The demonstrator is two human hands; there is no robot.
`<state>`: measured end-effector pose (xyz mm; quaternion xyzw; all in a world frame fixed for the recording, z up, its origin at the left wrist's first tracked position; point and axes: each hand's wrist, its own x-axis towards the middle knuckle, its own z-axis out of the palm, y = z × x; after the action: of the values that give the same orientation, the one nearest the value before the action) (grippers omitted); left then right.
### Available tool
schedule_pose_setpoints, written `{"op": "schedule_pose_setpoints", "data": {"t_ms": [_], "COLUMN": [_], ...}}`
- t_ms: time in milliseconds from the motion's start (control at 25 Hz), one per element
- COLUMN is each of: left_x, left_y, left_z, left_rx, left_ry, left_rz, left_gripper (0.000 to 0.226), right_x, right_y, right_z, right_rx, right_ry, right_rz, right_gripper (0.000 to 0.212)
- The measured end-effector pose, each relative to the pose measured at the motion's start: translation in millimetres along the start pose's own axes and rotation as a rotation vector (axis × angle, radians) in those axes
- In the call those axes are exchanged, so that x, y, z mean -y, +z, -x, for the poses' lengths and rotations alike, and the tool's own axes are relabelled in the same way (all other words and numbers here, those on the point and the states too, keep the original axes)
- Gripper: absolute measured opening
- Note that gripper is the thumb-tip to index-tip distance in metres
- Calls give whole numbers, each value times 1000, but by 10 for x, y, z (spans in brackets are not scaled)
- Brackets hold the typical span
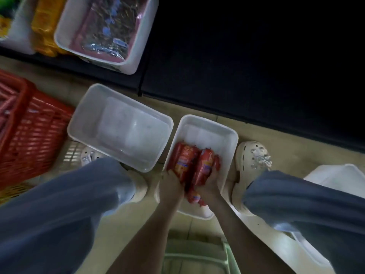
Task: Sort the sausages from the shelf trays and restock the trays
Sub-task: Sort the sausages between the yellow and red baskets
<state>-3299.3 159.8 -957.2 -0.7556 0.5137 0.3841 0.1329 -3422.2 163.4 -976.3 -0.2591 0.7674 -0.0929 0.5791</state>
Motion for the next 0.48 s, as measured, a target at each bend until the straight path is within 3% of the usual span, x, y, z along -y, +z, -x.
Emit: {"op": "schedule_pose_setpoints", "data": {"t_ms": [160,280,360,480], "left_x": [91,123,68,4], "left_y": [123,77,54,-67], "left_z": [-122,-142,-141,-92], "left_rx": [10,20,-57,-50], "left_ry": [94,254,445,561], "left_rz": [36,34,-152,-465], "left_gripper": [54,70,85,88], "right_x": [158,105,64,48], "right_y": [83,101,77,74], "right_z": [172,186,192,163], "right_rx": [-43,-48,-26,76], "right_ry": [-179,-279,-332,-331], "right_rz": [240,632,865,731], "right_gripper": [113,103,96,102]}}
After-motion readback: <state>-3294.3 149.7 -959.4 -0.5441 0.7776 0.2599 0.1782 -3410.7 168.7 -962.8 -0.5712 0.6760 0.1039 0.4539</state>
